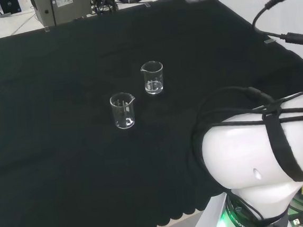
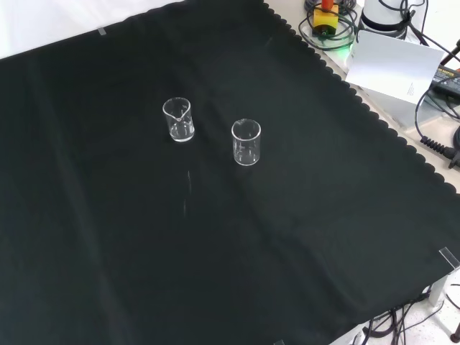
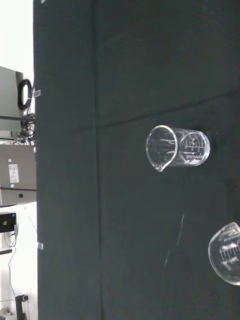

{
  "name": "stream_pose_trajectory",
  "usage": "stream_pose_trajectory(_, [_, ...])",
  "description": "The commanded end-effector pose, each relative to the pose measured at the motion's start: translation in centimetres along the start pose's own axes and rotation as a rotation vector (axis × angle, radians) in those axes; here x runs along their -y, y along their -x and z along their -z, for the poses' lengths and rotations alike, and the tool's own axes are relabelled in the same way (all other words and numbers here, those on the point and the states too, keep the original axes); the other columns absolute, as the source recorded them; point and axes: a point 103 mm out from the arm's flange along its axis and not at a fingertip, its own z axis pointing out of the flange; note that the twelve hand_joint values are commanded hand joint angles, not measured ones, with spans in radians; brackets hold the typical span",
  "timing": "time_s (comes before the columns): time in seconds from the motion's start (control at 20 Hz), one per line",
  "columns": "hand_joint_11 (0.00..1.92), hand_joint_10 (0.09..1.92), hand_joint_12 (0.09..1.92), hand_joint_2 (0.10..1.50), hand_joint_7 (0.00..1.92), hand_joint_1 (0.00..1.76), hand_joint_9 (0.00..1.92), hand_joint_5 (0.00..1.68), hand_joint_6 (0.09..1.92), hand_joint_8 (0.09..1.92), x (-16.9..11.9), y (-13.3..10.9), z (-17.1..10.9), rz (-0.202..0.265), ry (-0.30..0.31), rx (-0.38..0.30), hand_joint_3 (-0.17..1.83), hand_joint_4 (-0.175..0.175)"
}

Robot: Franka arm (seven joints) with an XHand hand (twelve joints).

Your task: Pick up the beaker on the right.

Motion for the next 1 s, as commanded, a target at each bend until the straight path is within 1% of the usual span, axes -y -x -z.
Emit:
stream_pose_trajectory(0.05, [0.06, 0.62, 1.37, 1.19, 0.17, 0.0, 0.28, 0.33, 0.09, 0.55, -3.2, 3.4, -4.3, -0.027, -0.026, -0.044, 0.35, 0.001])
stream_pose_trajectory(0.15, [0.07, 0.62, 1.37, 1.19, 0.19, 0.01, 0.3, 0.34, 0.09, 0.56, -4.6, 4.4, -5.3, -0.025, -0.024, -0.073, 0.34, -0.001])
stream_pose_trajectory(0.3, [0.1, 0.63, 1.38, 1.17, 0.23, 0.07, 0.35, 0.36, 0.09, 0.57, -6.9, 5.9, -7.1, -0.016, -0.018, -0.091, 0.33, -0.005])
stream_pose_trajectory(0.4, [0.11, 0.64, 1.38, 1.14, 0.28, 0.16, 0.39, 0.38, 0.09, 0.59, -8.7, 7.0, -8.5, -0.009, -0.001, -0.13, 0.3, -0.007])
stream_pose_trajectory(0.5, [0.13, 0.64, 1.38, 1.09, 0.31, 0.28, 0.43, 0.4, 0.09, 0.6, -10.3, 7.8, -10.1, -0.005, -0.006, -0.152, 0.28, -0.009])
stream_pose_trajectory(0.65, [0.14, 0.64, 1.37, 1.02, 0.33, 0.44, 0.45, 0.41, 0.09, 0.61, -12.1, 8.5, -12.8, 0.001, -0.047, -0.172, 0.25, -0.011])
stream_pose_trajectory(0.8, [0.13, 0.62, 1.37, 0.98, 0.32, 0.51, 0.42, 0.4, 0.09, 0.61, -13.5, 8.5, -15.4, 0.012, -0.068, -0.194, 0.24, -0.013])
stream_pose_trajectory(1.0, [0.06, 0.62, 1.38, 0.94, 0.29, 0.56, 0.38, 0.39, 0.09, 0.6, -15.0, 8.4, -18.3, 0.019, -0.127, -0.231, 0.24, -0.014])
